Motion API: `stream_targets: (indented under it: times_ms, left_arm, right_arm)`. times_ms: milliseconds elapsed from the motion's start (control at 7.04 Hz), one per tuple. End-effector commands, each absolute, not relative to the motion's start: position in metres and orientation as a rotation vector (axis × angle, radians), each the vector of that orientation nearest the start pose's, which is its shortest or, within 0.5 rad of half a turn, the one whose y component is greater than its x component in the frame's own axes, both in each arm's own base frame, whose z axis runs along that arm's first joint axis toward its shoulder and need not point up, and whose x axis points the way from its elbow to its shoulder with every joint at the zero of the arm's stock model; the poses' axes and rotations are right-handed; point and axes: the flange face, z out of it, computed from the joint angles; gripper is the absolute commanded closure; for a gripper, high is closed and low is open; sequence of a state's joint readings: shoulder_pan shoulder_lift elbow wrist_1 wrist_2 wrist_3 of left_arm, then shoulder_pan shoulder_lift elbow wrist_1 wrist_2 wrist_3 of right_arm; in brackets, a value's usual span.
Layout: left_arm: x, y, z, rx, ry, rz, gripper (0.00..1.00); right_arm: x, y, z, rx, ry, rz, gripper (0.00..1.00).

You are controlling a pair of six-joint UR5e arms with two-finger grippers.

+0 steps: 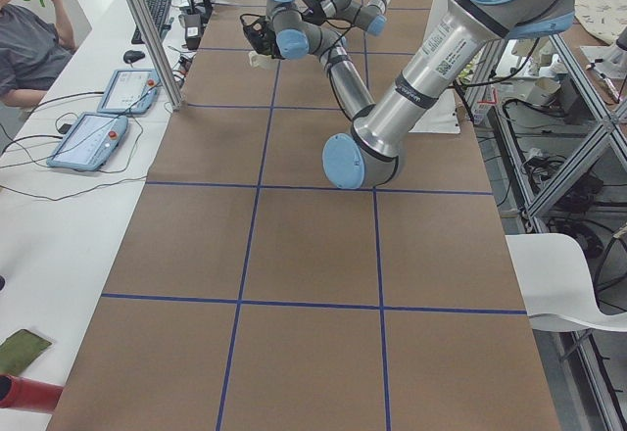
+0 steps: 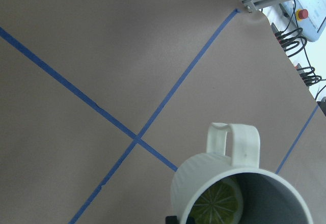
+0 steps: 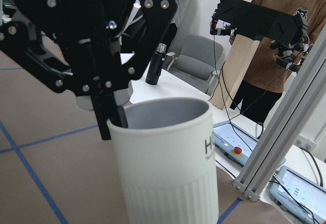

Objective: Left arm hands cup to right arm to dump lemon

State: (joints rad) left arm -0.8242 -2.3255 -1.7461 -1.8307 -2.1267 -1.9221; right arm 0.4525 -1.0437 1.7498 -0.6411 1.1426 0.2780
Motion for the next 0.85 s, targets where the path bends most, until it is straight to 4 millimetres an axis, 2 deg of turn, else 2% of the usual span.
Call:
stream_targets:
  times_ms: [0, 710]
  left_arm:
    - [0.381, -0.517, 0.091, -0.212, 1.271, -0.667, 1.00]
    - [0.391, -0.507, 0.077, -0.220, 1.287, -0.637, 1.00]
  right_arm:
    - [-0.458, -0.417, 0.168, 1.445, -0.782, -0.291, 0.06]
    - [-0.458, -0.417, 0.169, 1.445, -0.779, -0.292, 0.06]
